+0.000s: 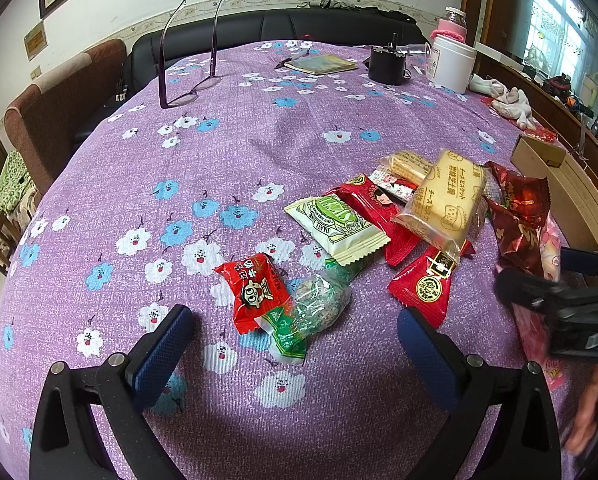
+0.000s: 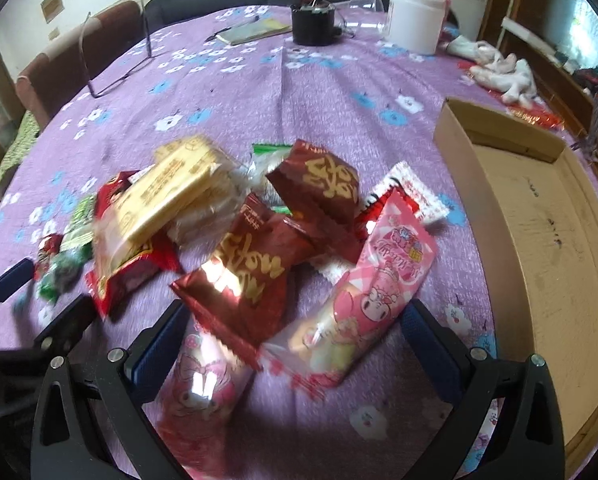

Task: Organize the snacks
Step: 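Grasp the pink Melody-printed snack bar with the left tool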

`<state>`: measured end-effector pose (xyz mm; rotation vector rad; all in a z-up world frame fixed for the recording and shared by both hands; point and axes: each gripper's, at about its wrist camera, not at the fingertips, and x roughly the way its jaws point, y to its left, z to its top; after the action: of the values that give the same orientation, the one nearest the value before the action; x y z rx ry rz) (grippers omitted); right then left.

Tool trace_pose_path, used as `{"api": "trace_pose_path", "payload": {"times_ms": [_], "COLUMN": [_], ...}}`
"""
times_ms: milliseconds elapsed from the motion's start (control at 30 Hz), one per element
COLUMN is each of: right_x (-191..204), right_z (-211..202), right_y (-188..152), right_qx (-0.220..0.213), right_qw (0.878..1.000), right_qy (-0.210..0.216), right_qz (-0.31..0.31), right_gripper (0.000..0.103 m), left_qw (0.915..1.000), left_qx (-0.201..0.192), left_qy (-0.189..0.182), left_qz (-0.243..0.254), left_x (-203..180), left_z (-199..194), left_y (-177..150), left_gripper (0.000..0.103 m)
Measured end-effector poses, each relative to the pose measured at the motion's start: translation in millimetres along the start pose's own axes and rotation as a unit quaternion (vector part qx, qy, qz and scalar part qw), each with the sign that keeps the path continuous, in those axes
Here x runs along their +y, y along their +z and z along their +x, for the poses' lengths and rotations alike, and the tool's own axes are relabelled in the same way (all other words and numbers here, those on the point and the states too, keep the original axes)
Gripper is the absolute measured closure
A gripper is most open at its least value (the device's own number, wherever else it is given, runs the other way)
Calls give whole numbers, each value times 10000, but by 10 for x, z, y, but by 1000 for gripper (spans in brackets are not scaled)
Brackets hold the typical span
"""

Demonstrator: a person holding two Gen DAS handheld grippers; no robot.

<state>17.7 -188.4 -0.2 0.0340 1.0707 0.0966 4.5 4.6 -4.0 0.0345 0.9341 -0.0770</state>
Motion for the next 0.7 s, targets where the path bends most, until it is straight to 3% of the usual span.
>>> {"api": "trace_pose_path", "payload": {"times_ms": [100, 167, 300, 367, 400, 600, 700], "right_x": [-124, -134, -185, -211, -232, -409, -538], "right_z": [-101, -147, -434, -527, -580, -771, -815], "right_y": [-14, 2, -1, -12, -17, 12, 39], "right_qx": [73, 234, 104, 70, 79, 49, 139], "right_qw": [9977, 9961, 9931, 9917, 9909, 9890, 9892], "right_qy": [565, 803, 1167, 1286, 1346, 1476, 1444], "right_qz": [353, 276, 44, -21, -54, 87, 197], "right_gripper": [6, 8, 14, 34, 38, 40, 51], "left_qw": [10000, 10000, 9996, 9991, 9990, 9977, 9962], "left_qx": [15, 44, 270, 414, 427, 356, 368], "left_qy": [4, -21, 43, 58, 49, -174, -470], "left_qz": [1, 38, -24, -77, -106, -554, -634], "left_x": [4, 13, 19, 10, 10, 110, 69], "left_z": [-8, -26, -81, -128, -162, -449, -593], "left_y": [-6, -21, -66, -97, -122, -176, -125], "left_gripper": [0, 0, 0, 0, 0, 2, 7]}}
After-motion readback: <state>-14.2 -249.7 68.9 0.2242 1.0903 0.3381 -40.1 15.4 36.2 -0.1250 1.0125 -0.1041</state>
